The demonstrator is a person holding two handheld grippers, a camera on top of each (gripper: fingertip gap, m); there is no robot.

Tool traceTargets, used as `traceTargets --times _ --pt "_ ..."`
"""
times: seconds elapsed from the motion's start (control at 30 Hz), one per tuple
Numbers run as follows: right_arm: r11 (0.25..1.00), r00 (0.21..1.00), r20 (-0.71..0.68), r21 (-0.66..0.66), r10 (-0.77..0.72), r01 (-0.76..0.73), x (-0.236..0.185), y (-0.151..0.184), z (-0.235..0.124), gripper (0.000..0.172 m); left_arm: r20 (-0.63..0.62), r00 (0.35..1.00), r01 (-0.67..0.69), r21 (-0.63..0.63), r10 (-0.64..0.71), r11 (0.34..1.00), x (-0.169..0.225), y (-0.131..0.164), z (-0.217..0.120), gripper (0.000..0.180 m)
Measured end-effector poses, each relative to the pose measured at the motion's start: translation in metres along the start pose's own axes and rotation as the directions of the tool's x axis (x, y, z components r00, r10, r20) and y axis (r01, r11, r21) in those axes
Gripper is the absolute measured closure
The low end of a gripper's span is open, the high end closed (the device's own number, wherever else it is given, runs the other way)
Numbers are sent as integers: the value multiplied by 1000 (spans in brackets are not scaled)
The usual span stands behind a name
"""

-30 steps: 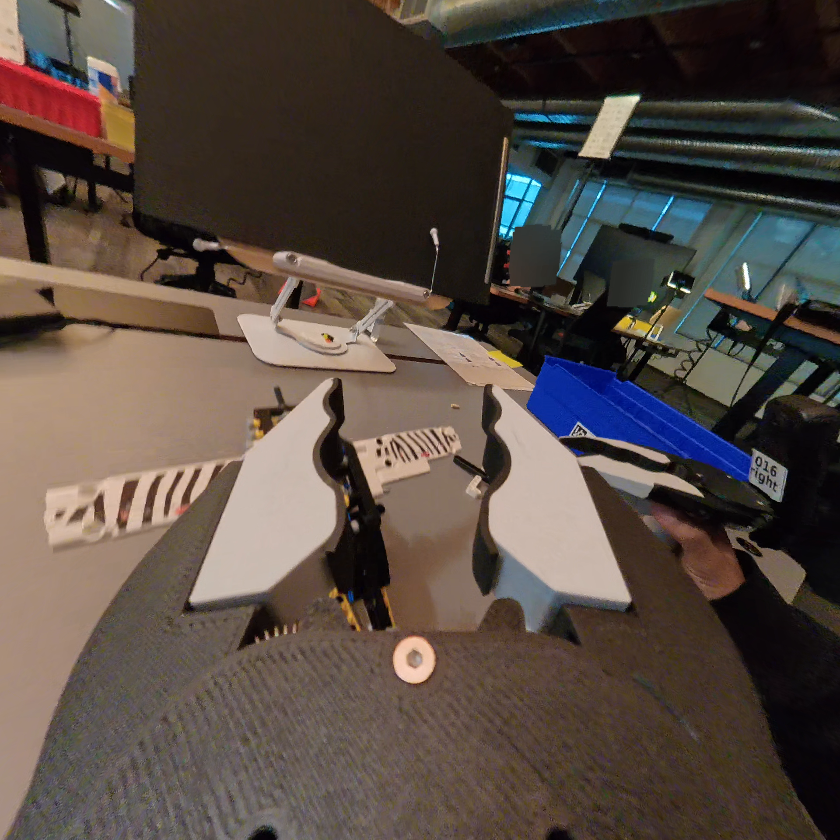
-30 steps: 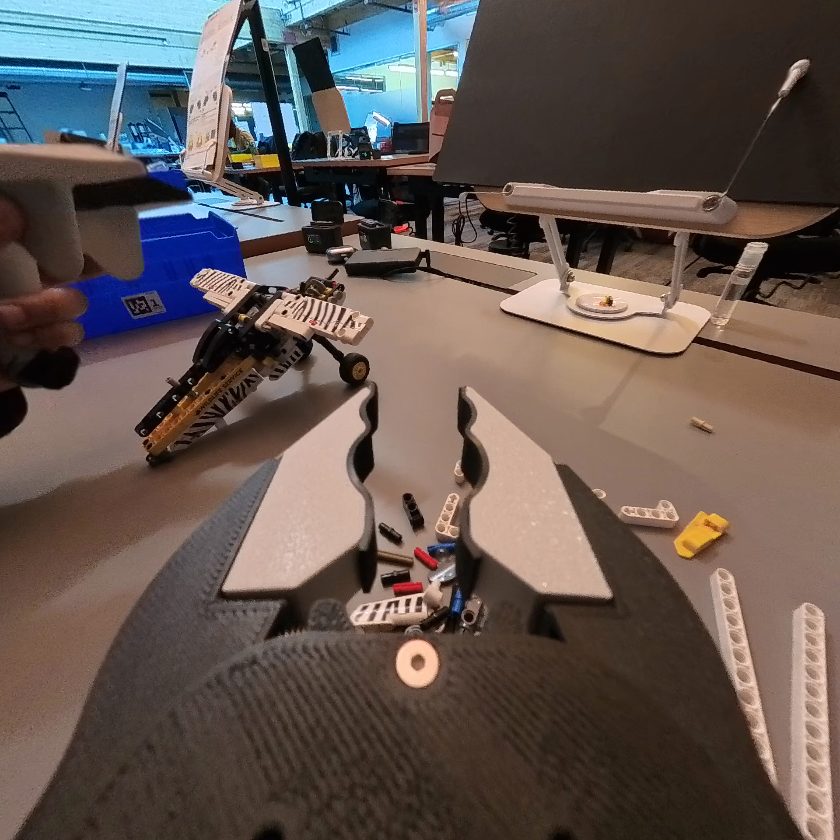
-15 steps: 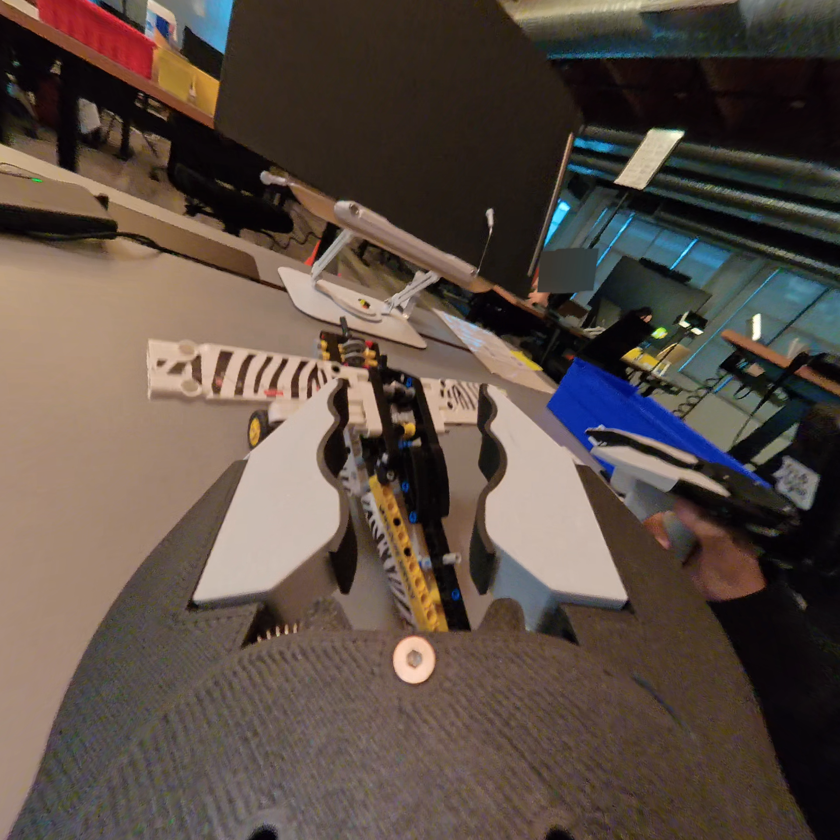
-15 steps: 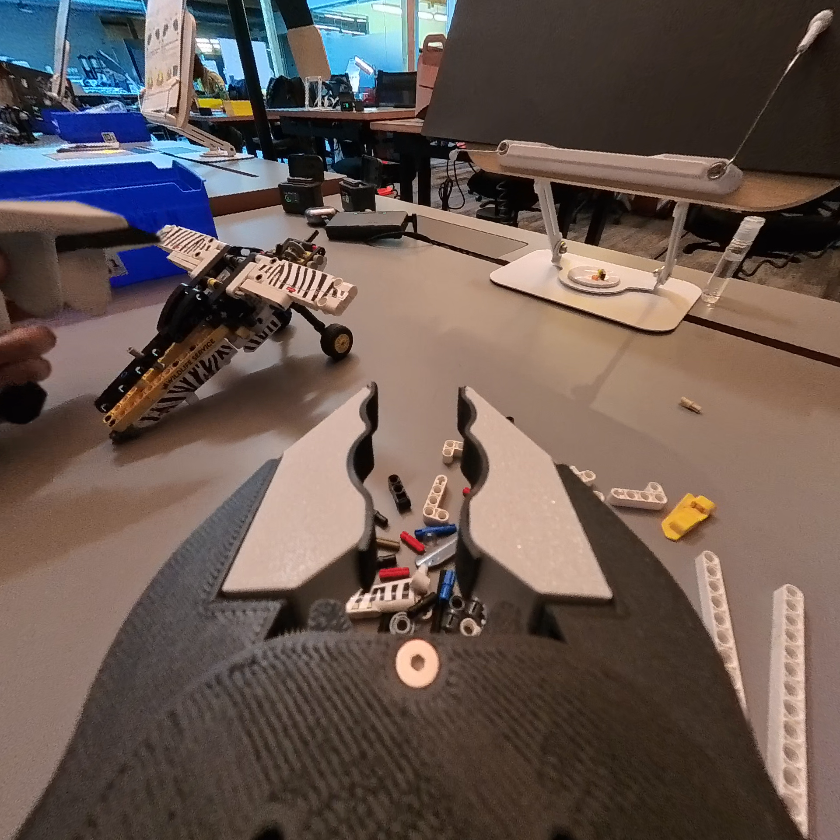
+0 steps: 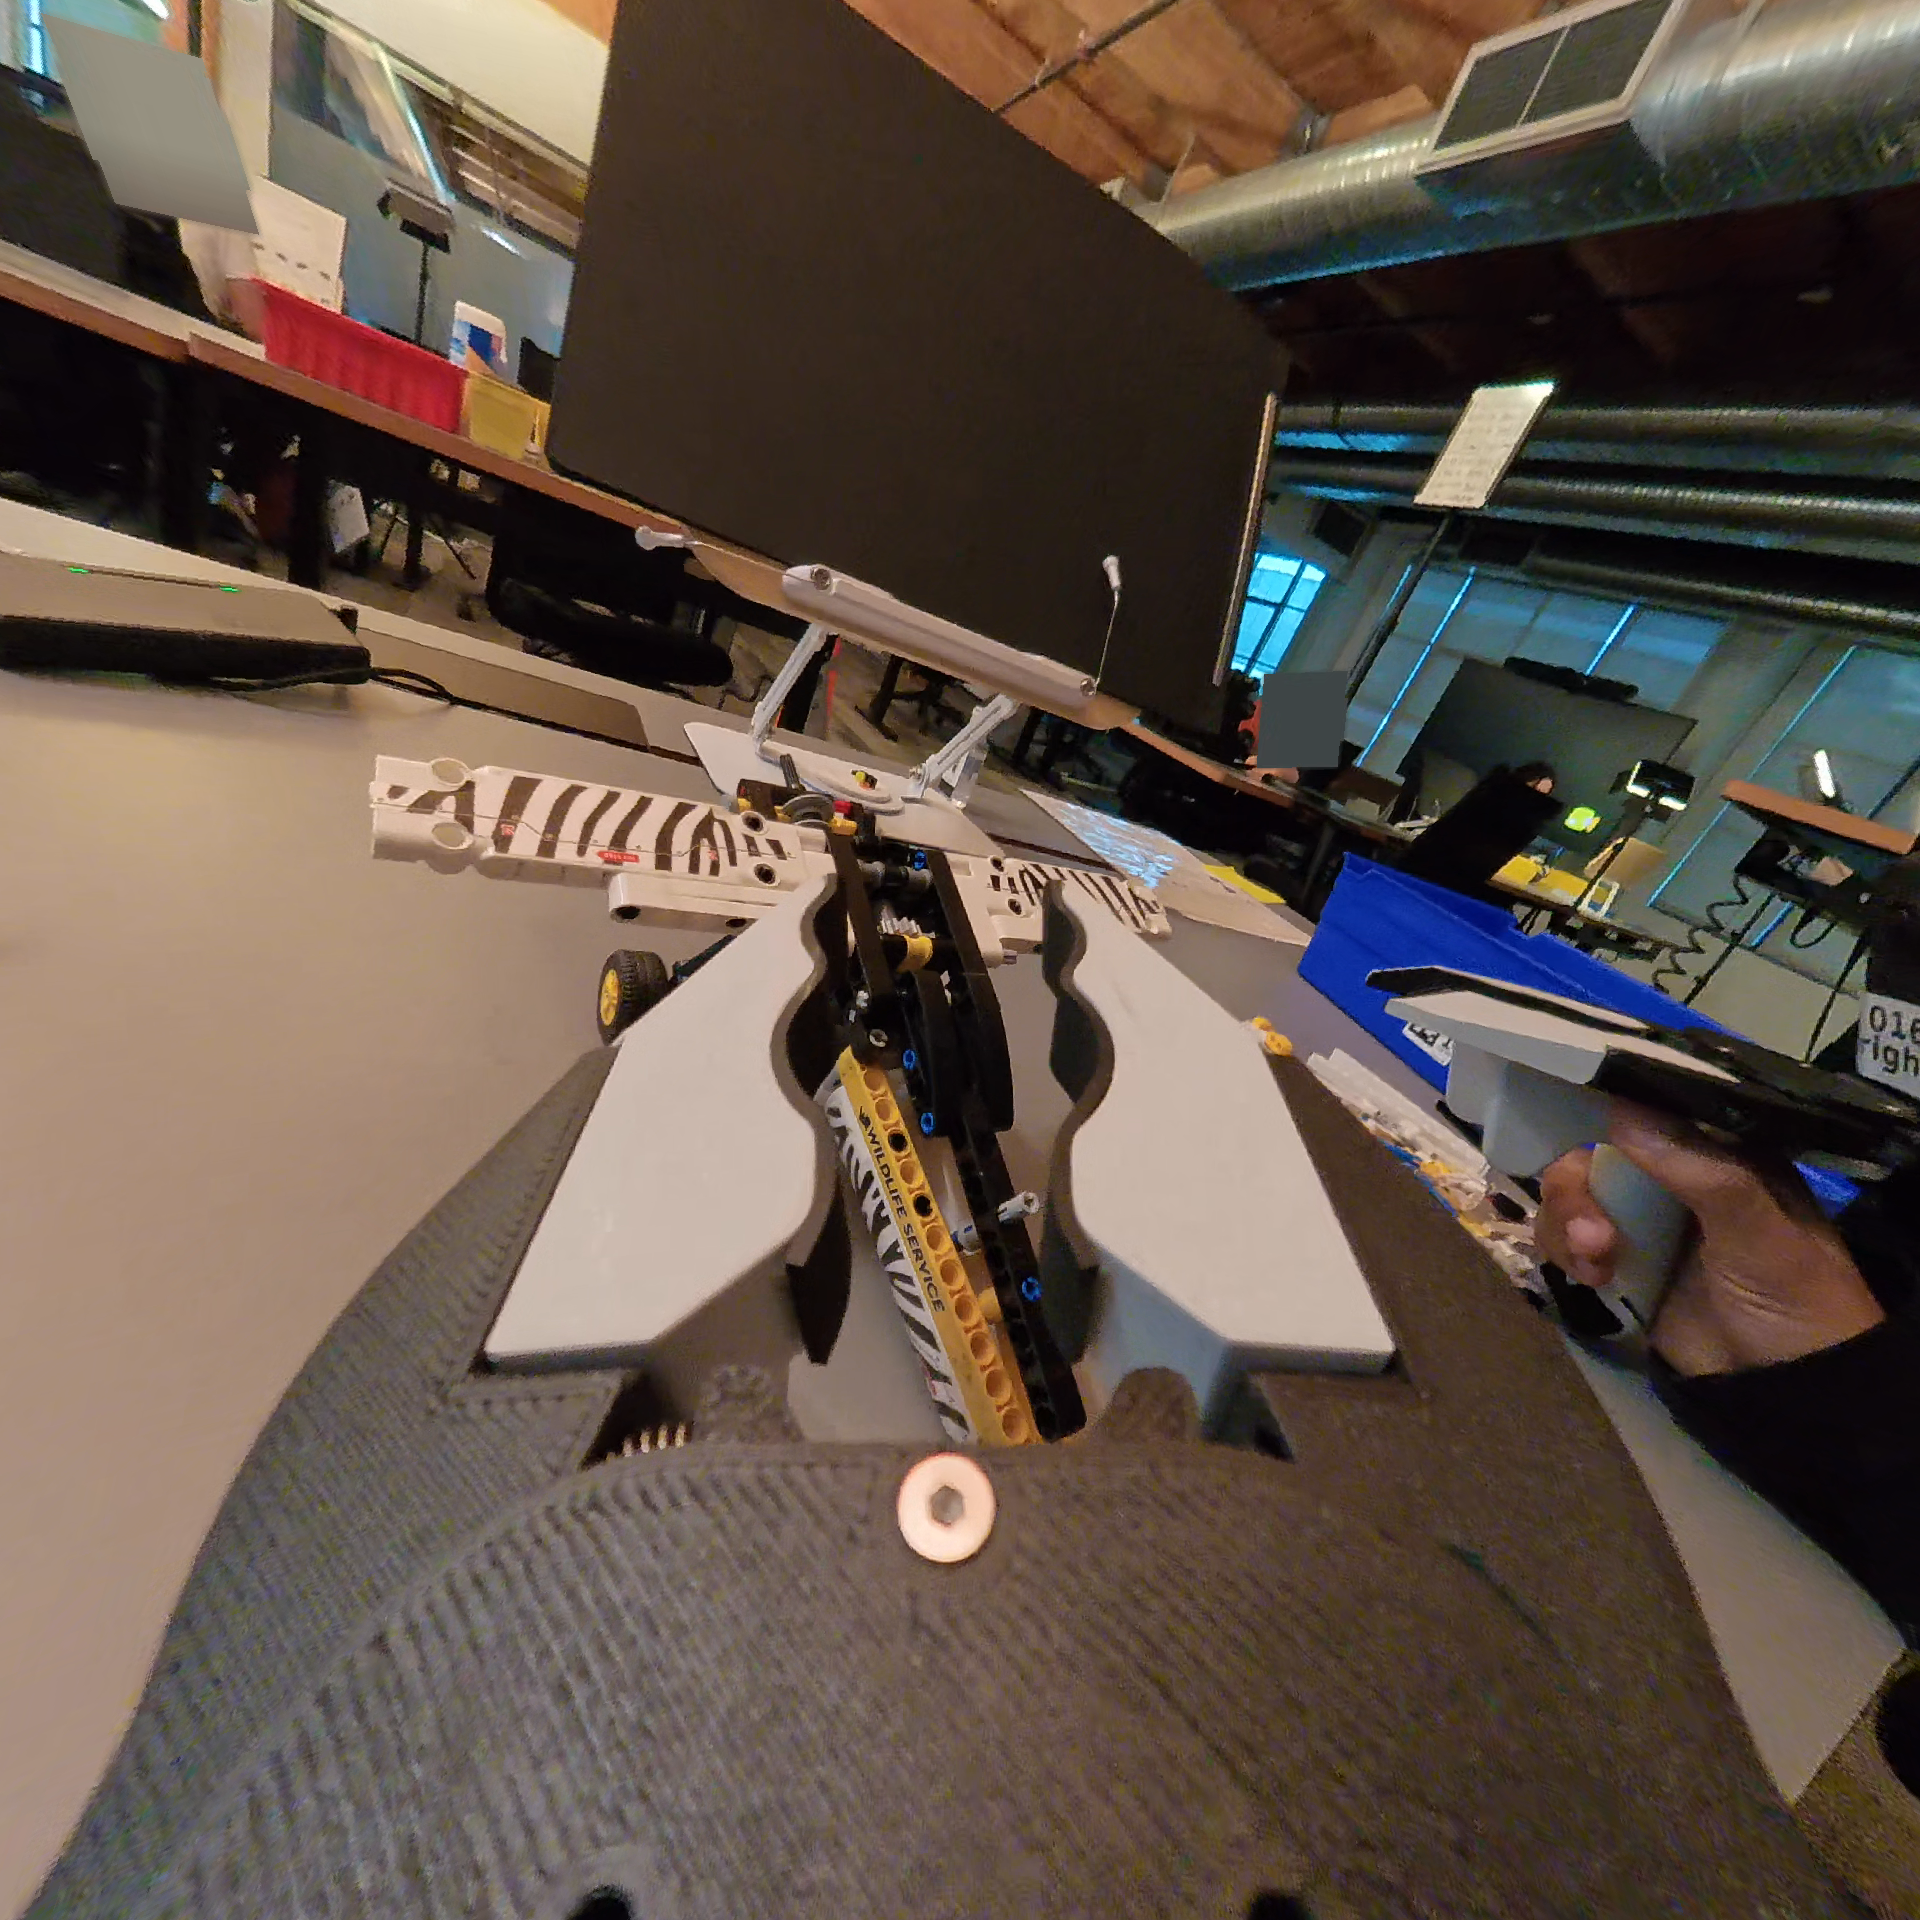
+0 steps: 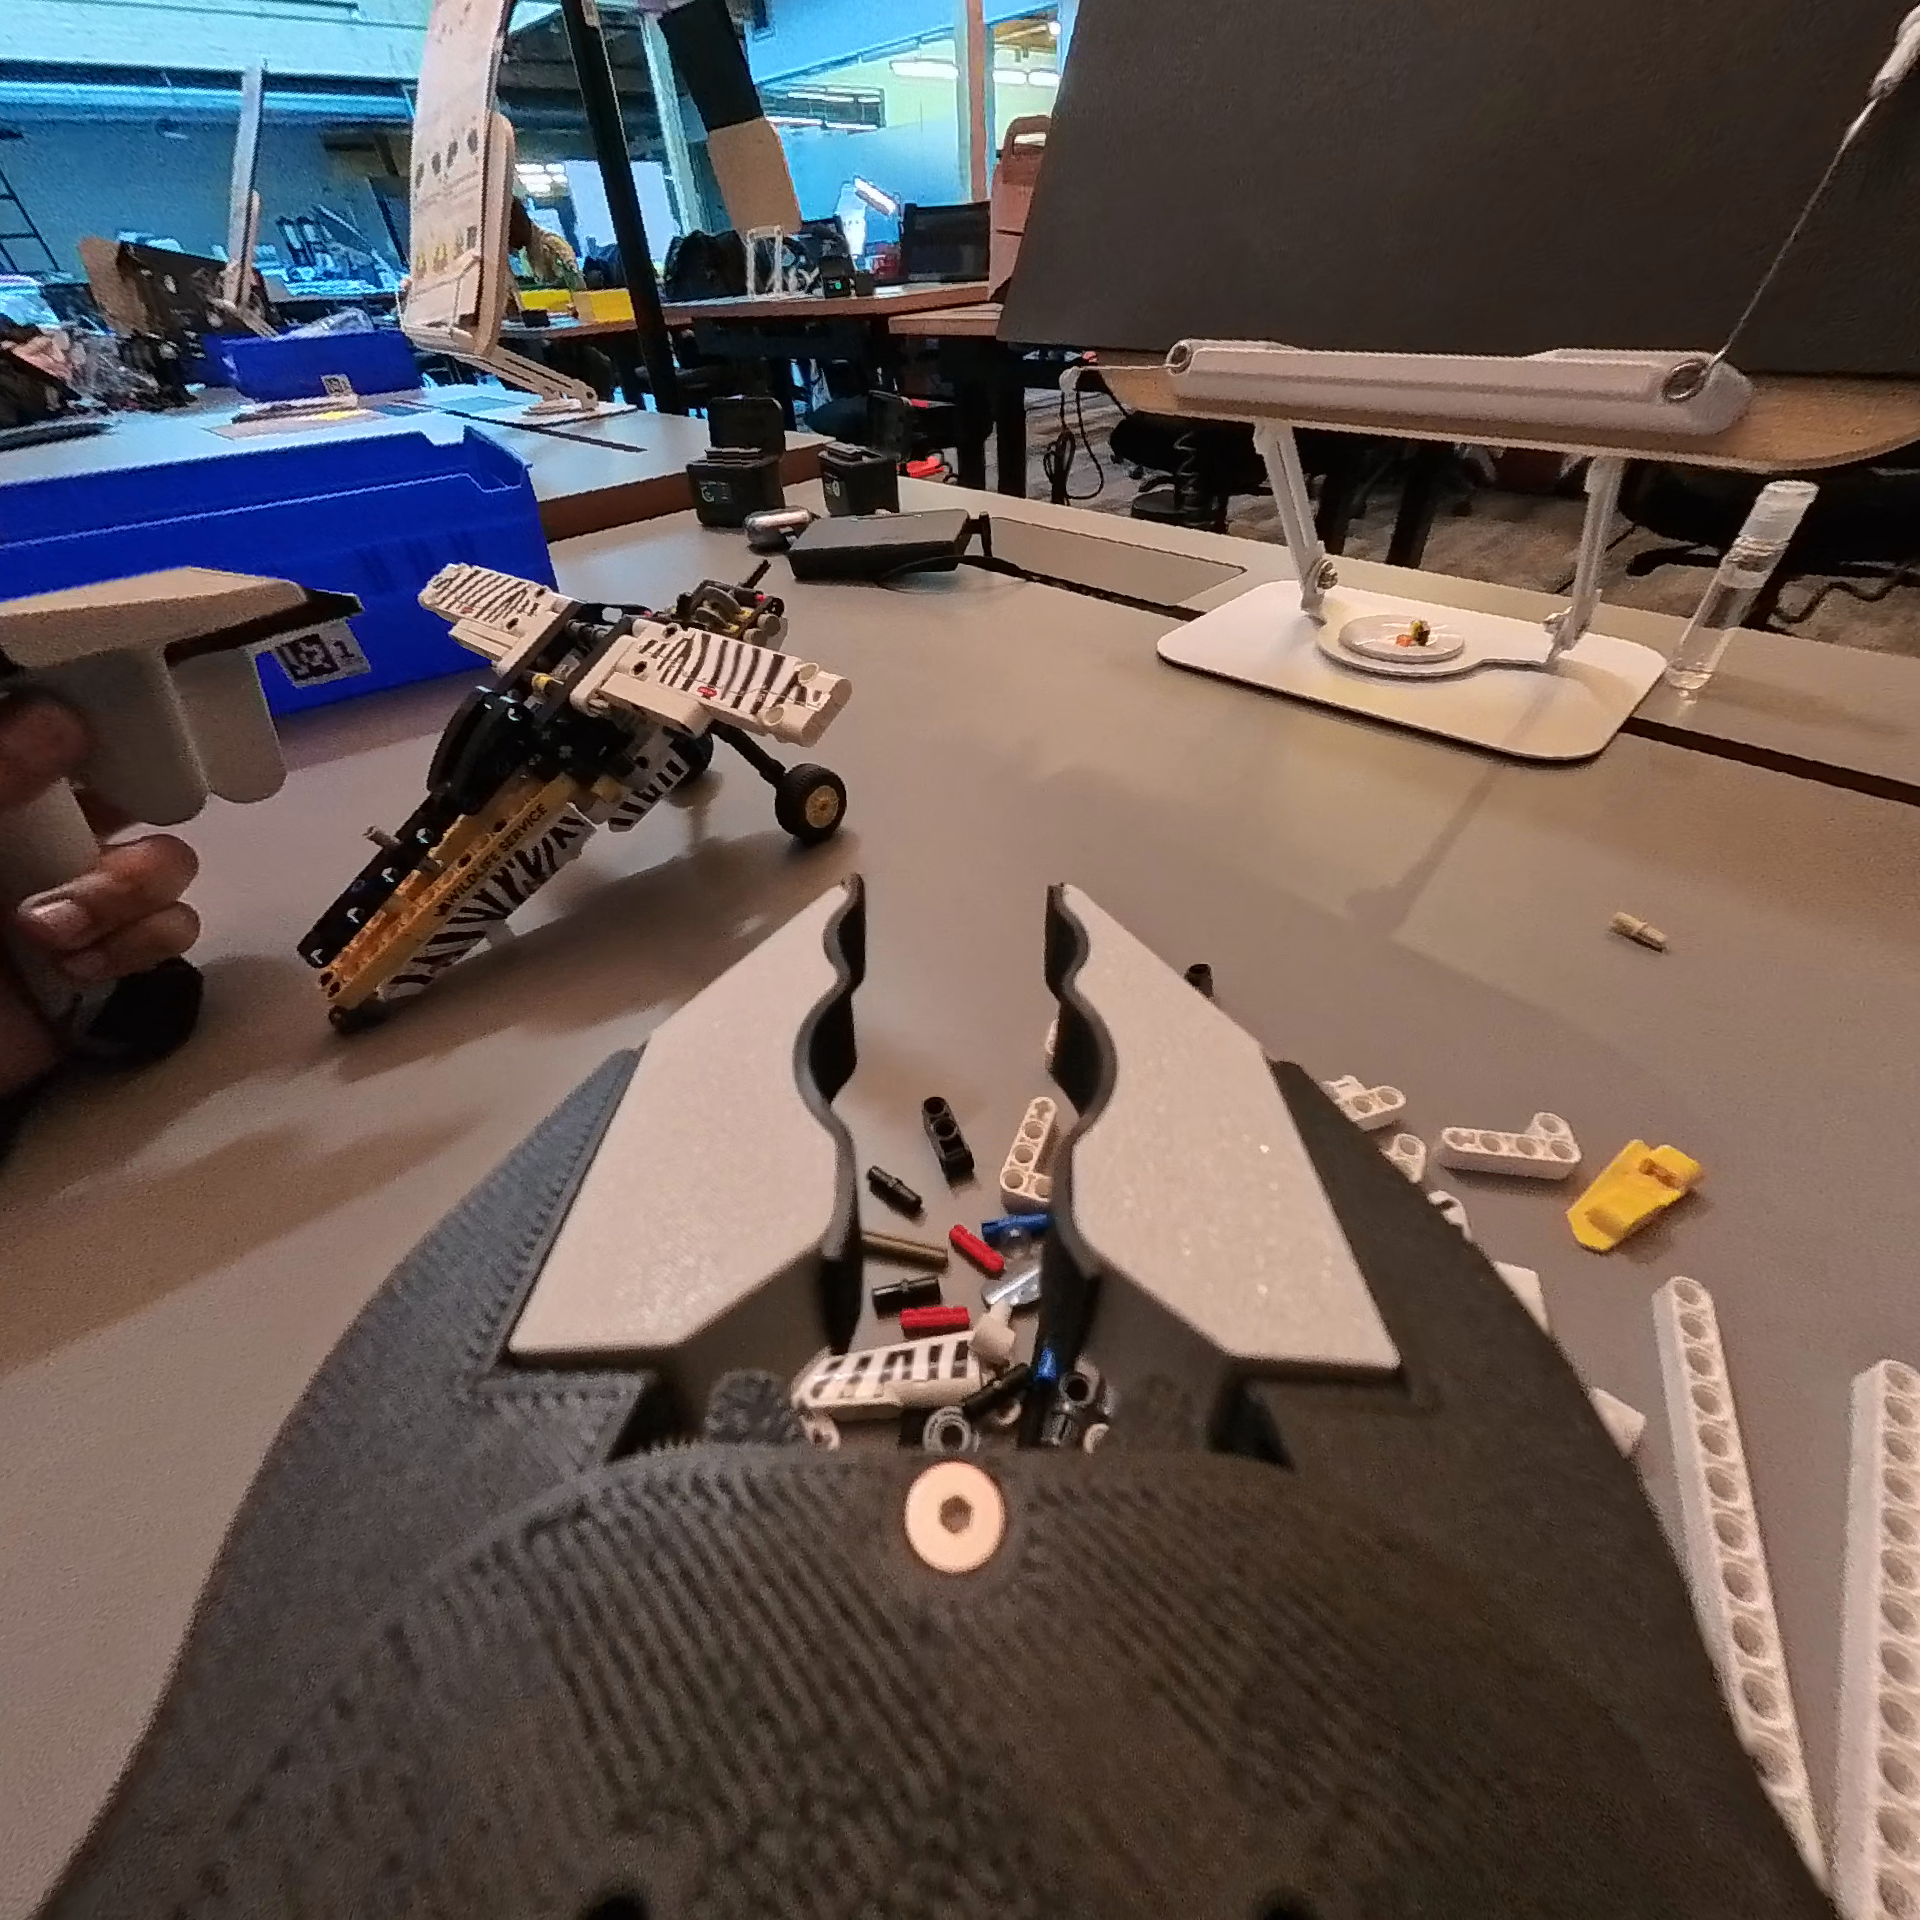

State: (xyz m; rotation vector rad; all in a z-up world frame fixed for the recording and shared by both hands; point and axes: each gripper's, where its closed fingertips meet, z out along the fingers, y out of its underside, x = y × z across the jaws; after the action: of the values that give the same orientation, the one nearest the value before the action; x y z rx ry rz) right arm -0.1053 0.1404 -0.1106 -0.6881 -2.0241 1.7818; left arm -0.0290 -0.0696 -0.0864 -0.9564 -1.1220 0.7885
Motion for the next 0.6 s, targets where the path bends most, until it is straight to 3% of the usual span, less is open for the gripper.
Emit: traceTargets --times 0.37,0.6 --pt "997 996 49 1 71 -72 -2 0 2 138 -39 997 60 -14 -60 998 1 2 1 147" --pt "998 997 45 -15 65 -64 -2 3 3 138 -22 987 150 -179 -157 972 -2 26 9 138"
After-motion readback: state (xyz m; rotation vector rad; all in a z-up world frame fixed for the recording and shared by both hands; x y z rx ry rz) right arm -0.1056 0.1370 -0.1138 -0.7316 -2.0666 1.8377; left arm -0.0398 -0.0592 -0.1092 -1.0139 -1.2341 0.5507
